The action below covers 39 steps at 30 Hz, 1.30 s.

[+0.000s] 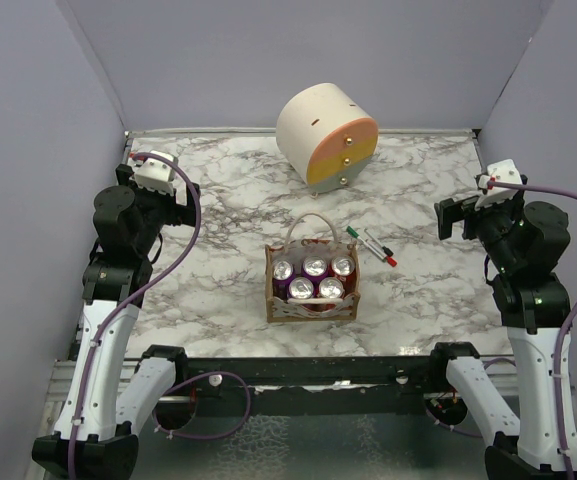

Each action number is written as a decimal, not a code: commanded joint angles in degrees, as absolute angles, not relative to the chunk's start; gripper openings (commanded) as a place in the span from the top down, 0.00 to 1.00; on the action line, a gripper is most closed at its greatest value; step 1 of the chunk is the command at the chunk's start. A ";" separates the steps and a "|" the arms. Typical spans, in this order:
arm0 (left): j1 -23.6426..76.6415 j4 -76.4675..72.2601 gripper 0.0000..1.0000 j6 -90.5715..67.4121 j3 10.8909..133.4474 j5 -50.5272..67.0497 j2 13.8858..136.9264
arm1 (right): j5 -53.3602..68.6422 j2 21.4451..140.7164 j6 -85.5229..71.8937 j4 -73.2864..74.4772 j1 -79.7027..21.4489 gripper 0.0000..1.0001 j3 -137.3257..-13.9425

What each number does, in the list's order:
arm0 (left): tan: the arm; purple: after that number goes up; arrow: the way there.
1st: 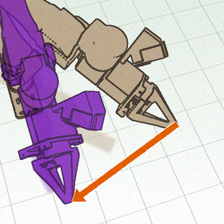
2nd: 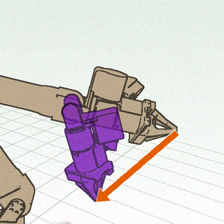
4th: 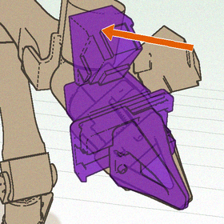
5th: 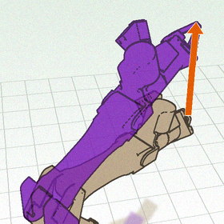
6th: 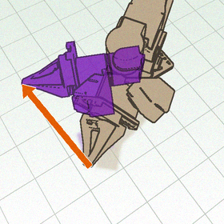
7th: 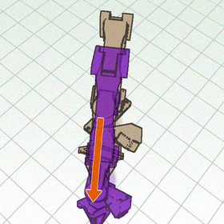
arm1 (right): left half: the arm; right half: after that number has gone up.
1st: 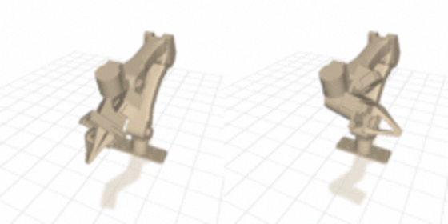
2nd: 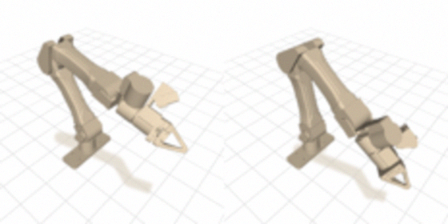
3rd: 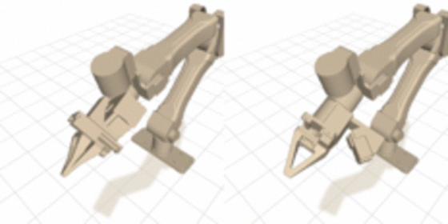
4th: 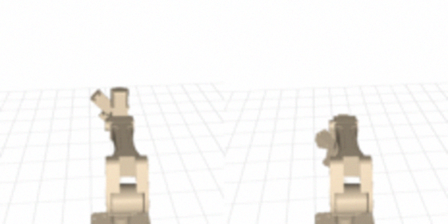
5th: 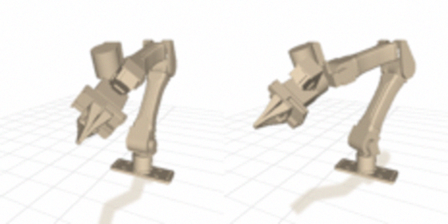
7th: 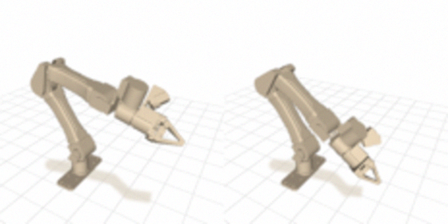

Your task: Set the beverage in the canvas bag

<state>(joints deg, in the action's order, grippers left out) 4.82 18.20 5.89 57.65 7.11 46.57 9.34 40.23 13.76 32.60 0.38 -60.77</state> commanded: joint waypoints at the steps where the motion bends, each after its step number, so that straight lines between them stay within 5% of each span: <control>1: 4.39 17.60 0.01 5.37 57.87 8.57 46.47 | 10.55 39.87 13.14 31.64 0.81 0.00 -60.23; 39: 4.39 17.61 0.01 5.63 57.14 9.93 45.98 | 12.64 39.49 13.28 31.45 1.32 0.01 -58.89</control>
